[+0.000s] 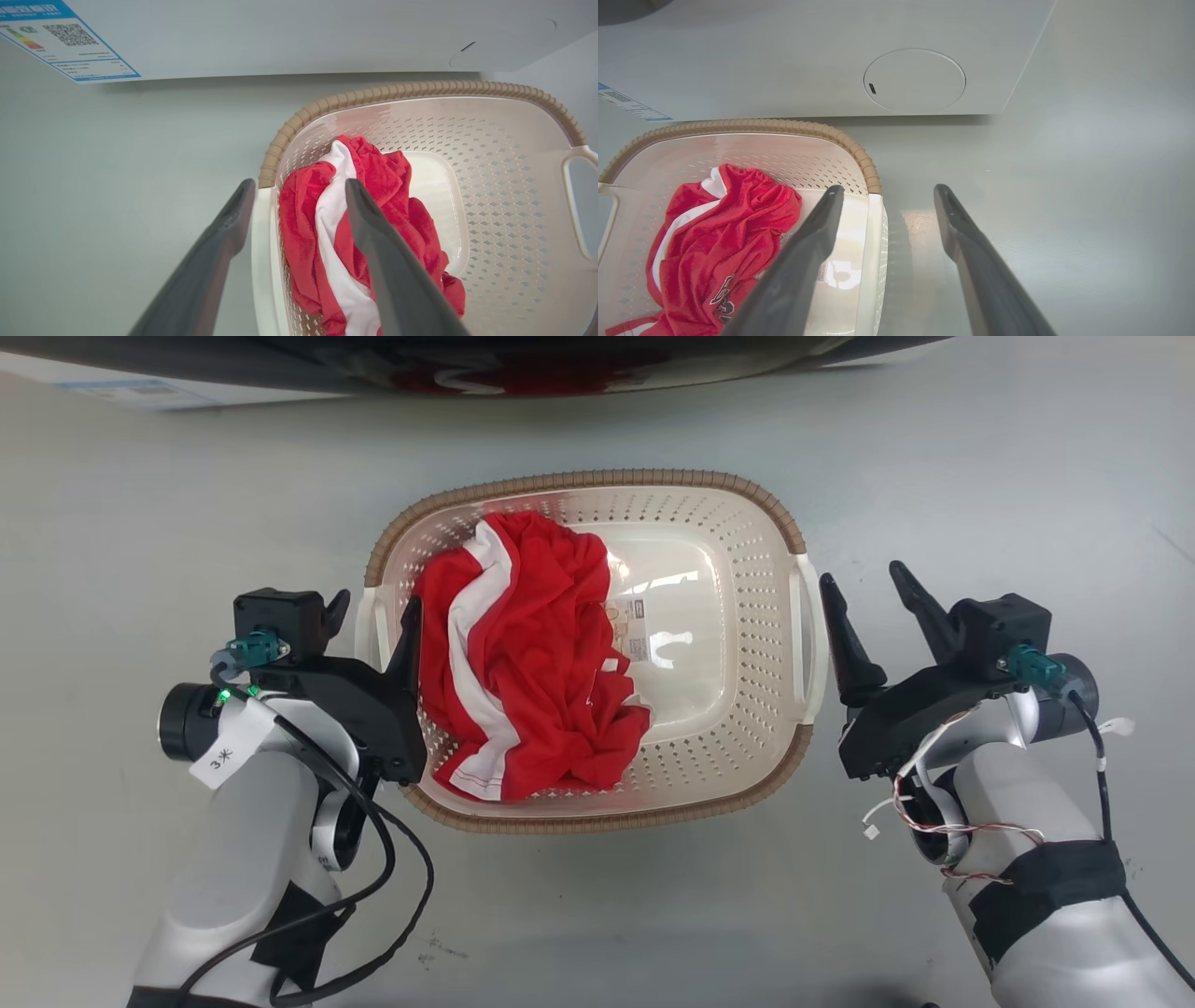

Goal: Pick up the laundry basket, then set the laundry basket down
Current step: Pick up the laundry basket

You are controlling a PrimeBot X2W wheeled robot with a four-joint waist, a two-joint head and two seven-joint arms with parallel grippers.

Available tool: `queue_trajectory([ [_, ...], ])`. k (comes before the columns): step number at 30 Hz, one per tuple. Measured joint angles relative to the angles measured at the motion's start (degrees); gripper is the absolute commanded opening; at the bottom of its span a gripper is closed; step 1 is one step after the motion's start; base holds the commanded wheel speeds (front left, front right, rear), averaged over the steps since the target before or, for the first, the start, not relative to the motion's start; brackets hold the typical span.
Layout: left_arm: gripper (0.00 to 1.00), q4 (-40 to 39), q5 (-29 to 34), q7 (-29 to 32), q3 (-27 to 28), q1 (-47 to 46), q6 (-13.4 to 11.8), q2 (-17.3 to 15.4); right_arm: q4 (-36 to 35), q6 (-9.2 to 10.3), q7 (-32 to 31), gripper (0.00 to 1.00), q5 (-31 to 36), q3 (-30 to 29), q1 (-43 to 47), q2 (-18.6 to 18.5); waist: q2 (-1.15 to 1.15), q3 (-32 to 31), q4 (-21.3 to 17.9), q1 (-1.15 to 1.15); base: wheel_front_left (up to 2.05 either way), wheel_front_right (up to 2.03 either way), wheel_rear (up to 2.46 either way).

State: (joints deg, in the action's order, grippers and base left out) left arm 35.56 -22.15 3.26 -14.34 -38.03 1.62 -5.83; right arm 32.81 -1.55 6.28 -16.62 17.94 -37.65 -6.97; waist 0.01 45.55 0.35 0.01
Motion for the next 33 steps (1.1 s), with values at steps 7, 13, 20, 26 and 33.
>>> queue_trajectory([
  [7,1.0,5.8,-1.63,0.16,0.68,-0.71,0.94,-0.25,4.19,-0.49,0.18,1.0,0.03,1.14,-2.04,1.1,0.0,2.44,0.08,0.0,0.0,0.0,0.0],
  [13,1.0,10.32,-2.0,0.18,0.73,-1.84,1.94,-0.33,8.05,-1.31,0.21,1.0,0.03,2.1,-3.02,1.53,0.0,3.7,-0.13,0.0,0.0,0.0,0.0],
  [20,0.0,13.96,-2.55,0.55,0.31,-5.03,2.98,0.54,11.7,-2.47,0.3,0.0,0.02,2.8,-4.74,1.97,0.0,4.44,0.03,-0.01,0.0,0.0,0.0],
  [26,0.0,16.48,-2.91,0.37,0.2,-6.75,3.46,1.13,14.18,-3.02,0.37,0.0,-0.2,2.76,-6.37,2.19,-0.02,4.4,0.23,-0.01,0.0,0.0,0.0],
  [33,0.0,20.12,-2.91,-0.42,-0.88,-7.61,3.99,1.88,17.92,-3.7,0.77,0.0,-0.87,2.85,-7.25,2.24,-0.02,3.07,0.42,-0.01,0.0,0.0,0.0],
])
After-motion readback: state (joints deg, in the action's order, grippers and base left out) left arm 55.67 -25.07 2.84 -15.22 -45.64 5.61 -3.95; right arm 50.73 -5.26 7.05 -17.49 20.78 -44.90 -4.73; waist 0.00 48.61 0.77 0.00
